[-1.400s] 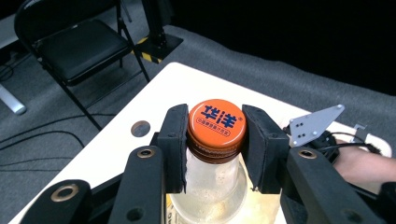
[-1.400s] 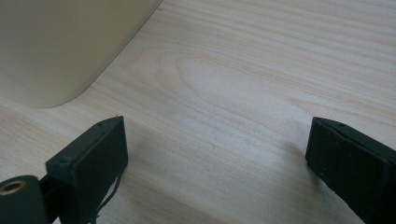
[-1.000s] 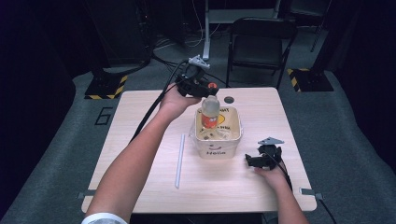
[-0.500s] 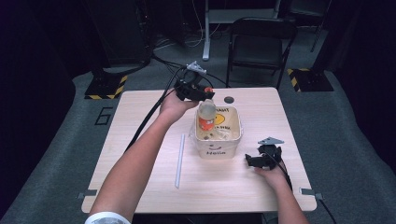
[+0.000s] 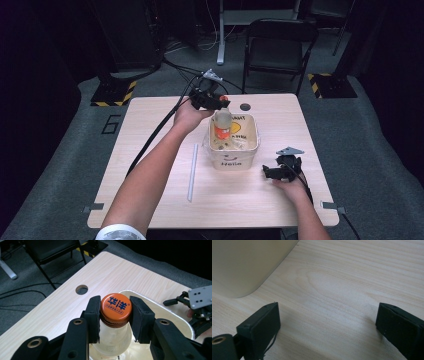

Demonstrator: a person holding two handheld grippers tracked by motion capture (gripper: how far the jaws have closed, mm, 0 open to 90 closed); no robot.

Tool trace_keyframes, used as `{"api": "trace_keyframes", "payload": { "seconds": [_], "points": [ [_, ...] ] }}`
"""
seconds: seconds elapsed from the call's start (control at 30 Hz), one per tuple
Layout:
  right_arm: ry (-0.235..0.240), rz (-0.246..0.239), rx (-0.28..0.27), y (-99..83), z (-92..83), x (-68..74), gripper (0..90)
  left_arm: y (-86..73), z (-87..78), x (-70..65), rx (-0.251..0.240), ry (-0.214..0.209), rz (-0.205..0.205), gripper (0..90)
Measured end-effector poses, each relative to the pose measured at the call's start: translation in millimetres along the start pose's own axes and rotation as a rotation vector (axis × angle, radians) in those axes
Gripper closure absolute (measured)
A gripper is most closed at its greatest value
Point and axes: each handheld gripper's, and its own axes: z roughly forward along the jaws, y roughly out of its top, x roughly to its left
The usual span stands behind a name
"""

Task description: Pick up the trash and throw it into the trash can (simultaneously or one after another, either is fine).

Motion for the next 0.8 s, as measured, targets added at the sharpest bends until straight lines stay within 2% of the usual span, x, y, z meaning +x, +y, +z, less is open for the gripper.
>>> {"api": "trace_keyframes", "payload": {
  "seconds": [0.37, 0.53, 0.8],
  "points": [
    [0.0, 0.001, 0.0, 0.0, 0.0, 0.0, 4.8, -12.0, 12.8, 5.8, 0.019, 0.006, -0.023, 63.1],
    [0.001, 0.0, 0.0, 0.0, 0.0, 0.0, 4.8, -19.4, 19.4, 8.1, 0.028, -0.009, -0.04, 63.1],
    [0.002, 0.001, 0.0, 0.0, 0.0, -0.1, 4.8, -26.1, 27.2, 7.8, 0.055, -0.017, -0.037, 63.0]
  ]
}}
